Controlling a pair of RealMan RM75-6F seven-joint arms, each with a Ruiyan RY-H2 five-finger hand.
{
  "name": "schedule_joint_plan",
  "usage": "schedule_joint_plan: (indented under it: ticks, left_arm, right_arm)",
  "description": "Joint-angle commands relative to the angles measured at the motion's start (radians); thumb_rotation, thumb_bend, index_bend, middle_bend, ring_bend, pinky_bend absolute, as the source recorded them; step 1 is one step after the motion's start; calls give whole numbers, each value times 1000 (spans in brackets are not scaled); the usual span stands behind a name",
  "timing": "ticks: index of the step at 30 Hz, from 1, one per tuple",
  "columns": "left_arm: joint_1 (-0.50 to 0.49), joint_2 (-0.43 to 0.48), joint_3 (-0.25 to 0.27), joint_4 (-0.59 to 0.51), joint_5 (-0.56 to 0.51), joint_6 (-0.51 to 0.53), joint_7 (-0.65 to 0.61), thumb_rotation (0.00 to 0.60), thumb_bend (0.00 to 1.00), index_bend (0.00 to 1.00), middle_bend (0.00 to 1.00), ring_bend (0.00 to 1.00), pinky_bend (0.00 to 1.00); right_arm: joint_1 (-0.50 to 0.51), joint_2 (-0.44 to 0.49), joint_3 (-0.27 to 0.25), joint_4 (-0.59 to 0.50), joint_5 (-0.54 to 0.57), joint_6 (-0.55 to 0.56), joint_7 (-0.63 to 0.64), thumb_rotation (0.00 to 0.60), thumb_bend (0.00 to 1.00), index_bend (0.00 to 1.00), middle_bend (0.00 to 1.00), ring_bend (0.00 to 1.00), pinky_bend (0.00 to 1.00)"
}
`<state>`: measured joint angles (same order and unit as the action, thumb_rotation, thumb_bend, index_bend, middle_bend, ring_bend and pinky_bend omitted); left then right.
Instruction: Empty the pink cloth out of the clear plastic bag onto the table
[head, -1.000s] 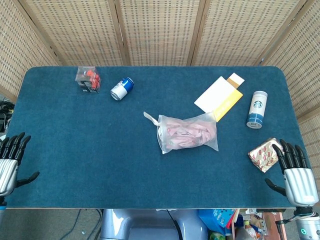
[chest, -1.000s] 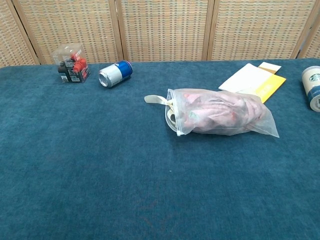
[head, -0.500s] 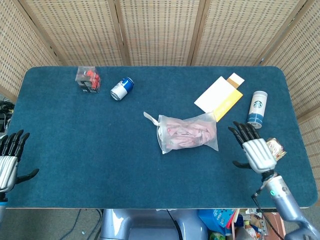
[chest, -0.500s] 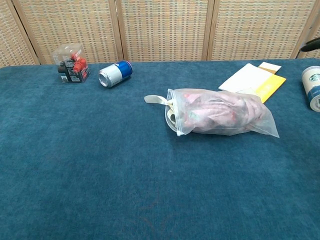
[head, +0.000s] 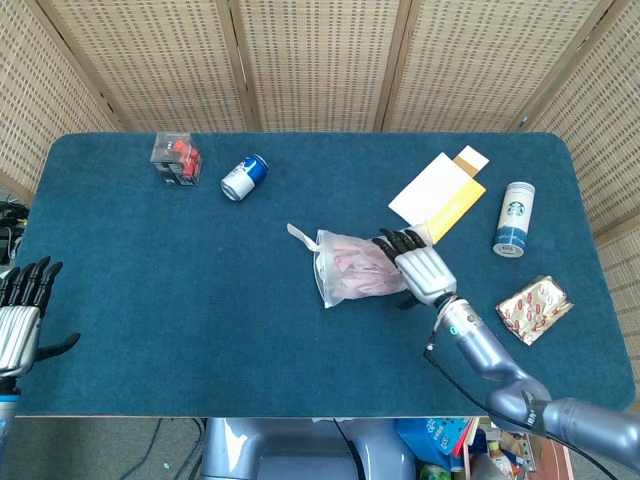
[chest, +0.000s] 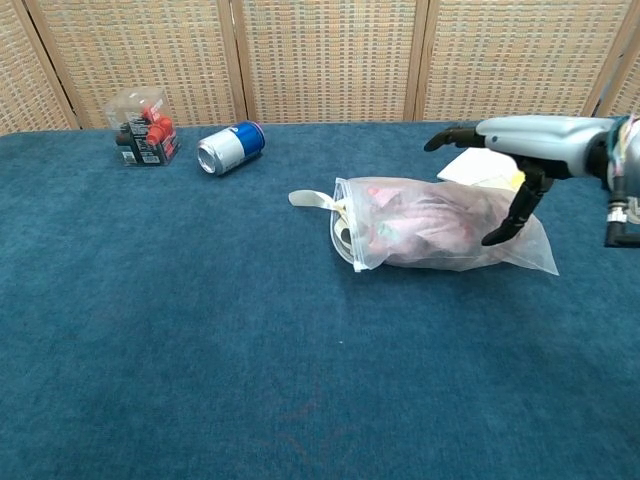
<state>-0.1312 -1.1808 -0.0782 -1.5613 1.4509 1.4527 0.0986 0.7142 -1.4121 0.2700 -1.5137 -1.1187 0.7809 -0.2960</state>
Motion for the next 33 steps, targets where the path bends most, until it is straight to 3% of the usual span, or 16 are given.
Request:
schedule_joint_plan:
  ticks: [1,12,23,26,28,30,32,33]
  left_arm:
    - [-2,0,-3,3,-6,-3,-4,600,144,0,0,0,0]
    - [-14,3,-15,15,-42,-35,-22,600,143,0,0,0,0]
    - [-24,3,-21,22,-64,-56,-28,600,144,0,0,0,0]
    - [-26,2,-20,22,-63,-58,-27,600,144,0,0,0,0]
    - [-26,3,-21,21,-65,-59,-29,600,144,0,0,0,0]
    - [-26,4,-24,21,-69,-58,-31,600,144,0,0,0,0]
    - [-27,3,-24,21,-71,-60,-31,600,145,0,0,0,0]
    - [-28,3,-23,22,-70,-61,-30,600,144,0,0,0,0]
  right_arm:
    - [55,-67,7,47,88,-33,-63,600,0,0,0,0,0]
    - [172,-161,-6,155,239,-35,-209,600,0,0,0,0,0]
    - [244,-149,-57,202,460,-70,-345,600,0,0,0,0,0]
    - [248,-147,-60,205,433,-83,-319,600,0,0,8,2,5]
    - [239,-160,-66,228,363,-65,-287,600,0,23,89,64,78]
    - [228,-175,-68,251,299,-58,-239,600,29,132,275,225,218]
    - [222,-187,-77,282,247,-52,-207,600,198,366,504,415,393]
    - [220,-194,-85,296,225,-44,-203,600,276,440,559,458,450]
